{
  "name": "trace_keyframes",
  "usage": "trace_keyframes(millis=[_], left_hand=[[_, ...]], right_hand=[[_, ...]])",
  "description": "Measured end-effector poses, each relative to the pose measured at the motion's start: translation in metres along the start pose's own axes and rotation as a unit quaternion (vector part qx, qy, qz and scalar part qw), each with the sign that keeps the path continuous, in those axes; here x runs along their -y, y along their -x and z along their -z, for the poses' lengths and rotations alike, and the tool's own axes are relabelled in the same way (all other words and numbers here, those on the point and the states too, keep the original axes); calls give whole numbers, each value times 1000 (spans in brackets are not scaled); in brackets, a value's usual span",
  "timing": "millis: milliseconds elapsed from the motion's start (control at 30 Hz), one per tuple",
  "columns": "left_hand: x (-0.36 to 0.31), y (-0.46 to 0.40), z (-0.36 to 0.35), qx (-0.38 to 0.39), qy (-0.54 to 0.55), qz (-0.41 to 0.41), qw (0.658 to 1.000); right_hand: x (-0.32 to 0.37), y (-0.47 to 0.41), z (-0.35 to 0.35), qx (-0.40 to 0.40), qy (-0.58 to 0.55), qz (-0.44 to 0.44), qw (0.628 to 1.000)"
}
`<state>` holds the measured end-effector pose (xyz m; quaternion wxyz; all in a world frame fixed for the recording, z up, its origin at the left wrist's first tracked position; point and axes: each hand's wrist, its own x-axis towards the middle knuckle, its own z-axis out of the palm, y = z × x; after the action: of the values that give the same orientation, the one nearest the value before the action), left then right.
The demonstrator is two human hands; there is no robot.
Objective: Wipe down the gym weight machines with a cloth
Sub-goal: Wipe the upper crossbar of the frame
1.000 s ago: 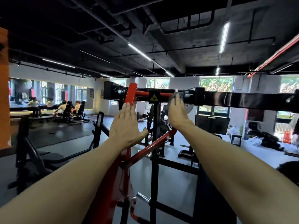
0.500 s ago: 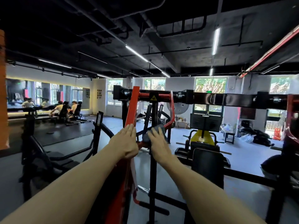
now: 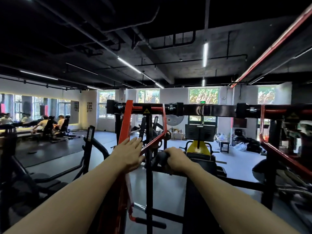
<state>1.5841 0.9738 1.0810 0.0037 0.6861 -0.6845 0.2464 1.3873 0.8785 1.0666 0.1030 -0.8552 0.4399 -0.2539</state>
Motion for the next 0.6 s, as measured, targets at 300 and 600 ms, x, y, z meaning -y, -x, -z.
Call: trace_keyframes(millis=[300,600], left_hand=[[-43,-88,25,-43,-15,-40,998],[-68,-195,18,-145,-44,-12,988]], right_hand=[[-87,-59,47,-120,-261,-204,936],[-142,-116,81,-207,-482,-227,820]])
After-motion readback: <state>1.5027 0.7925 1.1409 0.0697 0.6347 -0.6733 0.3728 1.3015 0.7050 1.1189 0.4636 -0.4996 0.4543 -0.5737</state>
